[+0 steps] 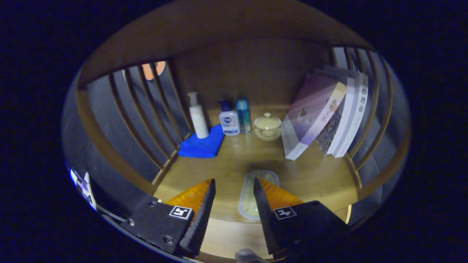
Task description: Pull open the drawer, take out the items inside it, and place them on the countertop above the cabinet.
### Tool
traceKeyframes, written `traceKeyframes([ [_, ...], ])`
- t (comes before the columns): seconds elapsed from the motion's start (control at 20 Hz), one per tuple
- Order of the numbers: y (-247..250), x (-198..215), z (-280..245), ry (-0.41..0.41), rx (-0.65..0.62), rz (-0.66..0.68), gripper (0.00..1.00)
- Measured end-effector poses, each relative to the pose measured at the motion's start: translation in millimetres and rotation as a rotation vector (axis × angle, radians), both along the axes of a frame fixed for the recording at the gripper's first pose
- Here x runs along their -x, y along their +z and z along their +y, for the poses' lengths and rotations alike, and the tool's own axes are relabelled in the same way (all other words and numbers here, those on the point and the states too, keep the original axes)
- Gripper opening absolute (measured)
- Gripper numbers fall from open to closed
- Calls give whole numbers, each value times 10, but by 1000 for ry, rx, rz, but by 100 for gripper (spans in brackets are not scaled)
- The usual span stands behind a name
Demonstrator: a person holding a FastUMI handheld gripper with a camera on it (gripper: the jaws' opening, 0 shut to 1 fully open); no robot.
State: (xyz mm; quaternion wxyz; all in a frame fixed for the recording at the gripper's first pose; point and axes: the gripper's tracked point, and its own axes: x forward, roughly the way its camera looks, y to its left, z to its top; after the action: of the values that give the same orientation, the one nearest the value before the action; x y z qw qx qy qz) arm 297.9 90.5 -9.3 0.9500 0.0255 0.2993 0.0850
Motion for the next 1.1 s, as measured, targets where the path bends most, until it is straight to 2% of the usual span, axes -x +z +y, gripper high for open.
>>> traceKeyframes([
  [0.05, 89, 69, 53, 15, -14, -53, 77],
  [0.1, 178, 139, 63, 7, -25, -100, 81],
  [0.2, 336, 326, 118, 6, -60, -198, 81],
  [0.35, 473, 642, 104, 6, -46, -336, 100],
  [0.45, 529, 881, 117, 0, -6, -421, 100],
  [0.55, 483, 1134, 253, 33, -4, -483, 100],
  [0.75, 320, 1575, 311, 36, -10, -561, 100],
  [1.1, -87, 2248, -26, -56, 28, -664, 100],
])
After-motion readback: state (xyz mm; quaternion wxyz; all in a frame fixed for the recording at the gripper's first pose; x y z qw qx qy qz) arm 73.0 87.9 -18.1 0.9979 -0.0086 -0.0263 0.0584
